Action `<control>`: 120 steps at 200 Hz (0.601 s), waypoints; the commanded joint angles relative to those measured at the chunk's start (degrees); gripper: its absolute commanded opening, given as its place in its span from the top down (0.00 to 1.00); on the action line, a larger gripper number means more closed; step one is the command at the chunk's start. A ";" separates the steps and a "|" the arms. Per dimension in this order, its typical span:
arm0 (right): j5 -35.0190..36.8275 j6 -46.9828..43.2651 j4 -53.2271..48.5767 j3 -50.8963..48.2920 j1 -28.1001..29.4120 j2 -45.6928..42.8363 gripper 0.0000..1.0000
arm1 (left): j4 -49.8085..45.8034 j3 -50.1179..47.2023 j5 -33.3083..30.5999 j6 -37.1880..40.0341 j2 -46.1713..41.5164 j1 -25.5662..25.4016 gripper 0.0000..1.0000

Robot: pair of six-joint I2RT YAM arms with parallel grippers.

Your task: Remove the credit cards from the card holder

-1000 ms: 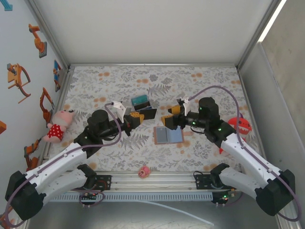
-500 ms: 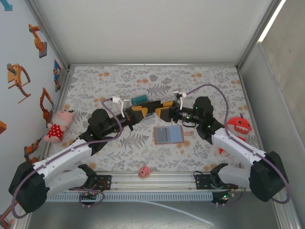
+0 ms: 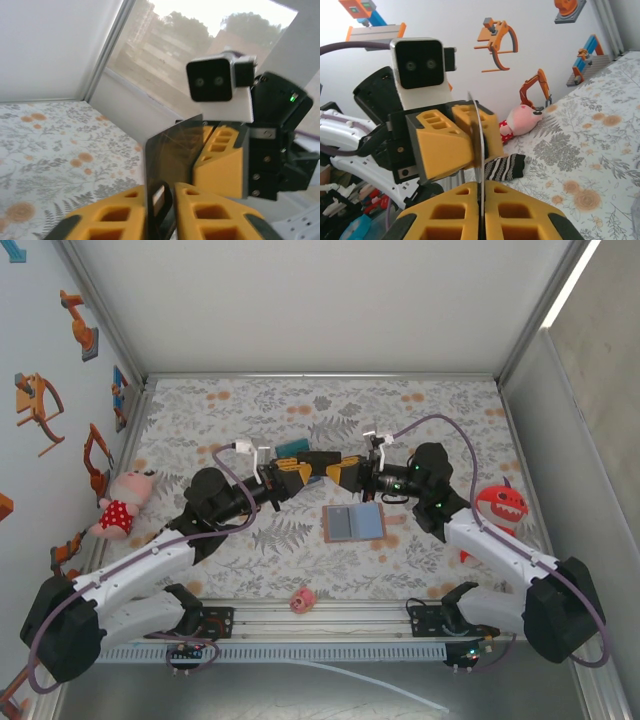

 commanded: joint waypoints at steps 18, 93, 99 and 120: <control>-1.11 -3.72 -3.49 1.22 0.18 -2.10 0.94 | -14.07 4.66 0.06 8.56 -4.76 0.27 0.45; -1.23 -17.13 -28.03 6.20 0.40 -5.40 0.94 | -53.42 23.16 1.92 34.42 -3.87 0.33 0.29; -1.58 -17.81 -29.46 6.71 0.45 -5.37 0.94 | -55.41 24.52 2.79 35.52 -2.91 0.29 0.30; -3.14 -20.47 -33.94 8.23 0.96 -4.78 0.93 | -60.51 28.75 7.92 39.47 0.83 0.20 0.30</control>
